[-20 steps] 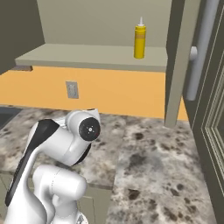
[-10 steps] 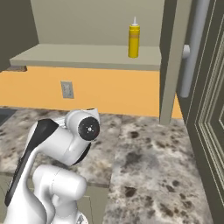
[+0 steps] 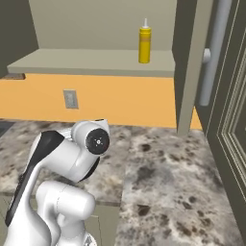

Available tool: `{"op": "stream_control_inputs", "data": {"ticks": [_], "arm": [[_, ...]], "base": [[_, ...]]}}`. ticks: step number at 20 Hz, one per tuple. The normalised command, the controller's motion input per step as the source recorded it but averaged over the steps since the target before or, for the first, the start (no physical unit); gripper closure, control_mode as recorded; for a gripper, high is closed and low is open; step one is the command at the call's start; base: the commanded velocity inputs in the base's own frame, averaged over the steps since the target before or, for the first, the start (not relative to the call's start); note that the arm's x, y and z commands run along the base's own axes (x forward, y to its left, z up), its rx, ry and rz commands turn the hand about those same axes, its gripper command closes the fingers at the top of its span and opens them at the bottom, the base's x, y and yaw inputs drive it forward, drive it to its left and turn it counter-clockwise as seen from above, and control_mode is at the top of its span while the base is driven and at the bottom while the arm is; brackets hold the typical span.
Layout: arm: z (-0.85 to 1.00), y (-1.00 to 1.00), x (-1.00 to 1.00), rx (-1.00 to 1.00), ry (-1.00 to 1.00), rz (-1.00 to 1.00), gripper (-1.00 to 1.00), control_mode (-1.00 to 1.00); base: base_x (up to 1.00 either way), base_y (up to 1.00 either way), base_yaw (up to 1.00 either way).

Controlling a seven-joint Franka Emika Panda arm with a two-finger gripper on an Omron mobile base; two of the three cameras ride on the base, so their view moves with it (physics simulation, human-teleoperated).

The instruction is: Move the ketchup and mustard from the cabinet to the dining counter.

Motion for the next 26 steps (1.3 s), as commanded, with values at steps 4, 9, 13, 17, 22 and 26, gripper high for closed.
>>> {"op": "stream_control_inputs", "data": {"ticks": [4,9,13,17,22,26], "arm": [[0.0,0.0,0.0,0.0,0.0,0.0,-1.0,1.0],[0.0,0.0,0.0,0.0,0.0,0.0,-1.0,1.0],[0.0,0.0,0.04,0.0,0.0,-0.01,-1.0,-1.0],[0.21,-0.03,0.23,0.0,0.08,-0.15,-1.0,-1.0],[0.4,-0.03,0.04,0.0,0.12,-0.32,-1.0,-1.0],[0.54,-0.17,0.0,0.0,0.09,-0.37,-1.0,-1.0]], "base": [[0.74,-0.15,-0.5],[0.21,0.0,-0.03],[0.0,0.0,0.0],[0.0,0.0,0.0],[0.0,0.0,0.0],[0.0,0.0,0.0]]}}
